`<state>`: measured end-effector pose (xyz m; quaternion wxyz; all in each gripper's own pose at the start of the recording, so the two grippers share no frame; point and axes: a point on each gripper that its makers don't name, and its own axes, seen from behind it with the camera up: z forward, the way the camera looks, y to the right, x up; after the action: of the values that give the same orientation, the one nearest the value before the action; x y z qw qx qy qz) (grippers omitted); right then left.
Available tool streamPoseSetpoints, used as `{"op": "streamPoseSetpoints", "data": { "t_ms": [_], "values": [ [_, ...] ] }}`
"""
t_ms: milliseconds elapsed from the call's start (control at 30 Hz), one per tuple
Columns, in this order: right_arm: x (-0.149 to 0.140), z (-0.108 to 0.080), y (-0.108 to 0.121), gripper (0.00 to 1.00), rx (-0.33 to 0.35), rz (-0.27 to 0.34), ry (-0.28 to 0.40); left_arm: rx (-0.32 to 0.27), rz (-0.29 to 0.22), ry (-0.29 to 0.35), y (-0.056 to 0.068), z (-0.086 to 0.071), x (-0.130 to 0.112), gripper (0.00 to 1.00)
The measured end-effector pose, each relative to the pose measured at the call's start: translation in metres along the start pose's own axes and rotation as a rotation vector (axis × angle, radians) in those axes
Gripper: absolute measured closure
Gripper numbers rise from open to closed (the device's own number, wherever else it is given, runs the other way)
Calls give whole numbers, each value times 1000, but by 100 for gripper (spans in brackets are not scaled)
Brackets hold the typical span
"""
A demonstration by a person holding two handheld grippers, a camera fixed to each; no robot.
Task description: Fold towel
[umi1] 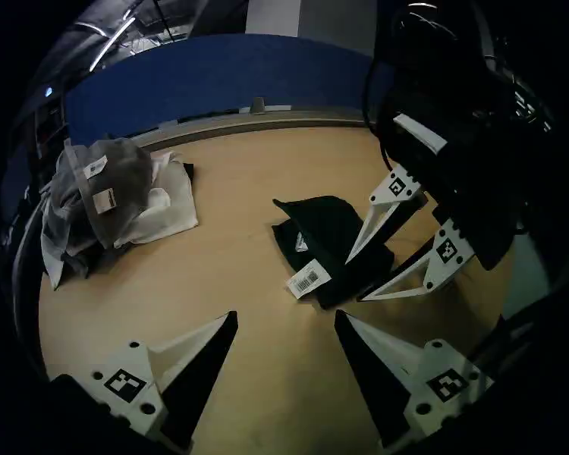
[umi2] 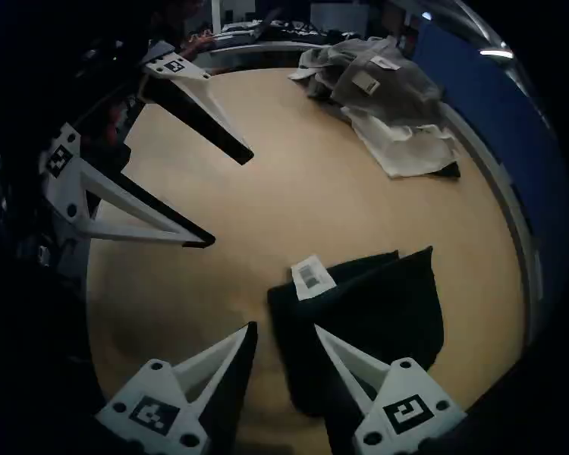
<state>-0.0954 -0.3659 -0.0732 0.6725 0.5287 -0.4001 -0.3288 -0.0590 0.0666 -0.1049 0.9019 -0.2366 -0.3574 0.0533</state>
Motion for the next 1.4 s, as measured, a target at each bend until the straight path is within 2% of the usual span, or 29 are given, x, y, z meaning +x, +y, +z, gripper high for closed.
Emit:
{"op": "streamPoseSetpoints", "data": {
  "t_ms": [100, 600, 633, 833, 900, 1100, 1400],
  "values": [
    [1, -2, -2, 42, 2, -4, 6, 0, -1, 1, 0, 0, 0, 5],
    [-2, -7, -11, 39, 33, -4, 19, 3, 2, 5, 1, -1, 1, 5],
    [-1, -7, -12, 37, 32, -2, 24, 3, 3, 5, 1, -2, 1, 5],
    [5, -16, -10, 3, 20, 19, 66, 5, 3, 5, 2, -2, 2, 5],
    [7, -19, -8, 0, 16, 31, 82, 5, 1, 6, 2, -1, 2, 5],
    [10, -31, 5, 0, -30, 68, 130, 4, 2, 9, 3, 0, 5, 5],
    [-13, -44, 31, 0, -106, 142, 138, 0, 6, 9, 5, 3, 9, 5]
  ]
}}
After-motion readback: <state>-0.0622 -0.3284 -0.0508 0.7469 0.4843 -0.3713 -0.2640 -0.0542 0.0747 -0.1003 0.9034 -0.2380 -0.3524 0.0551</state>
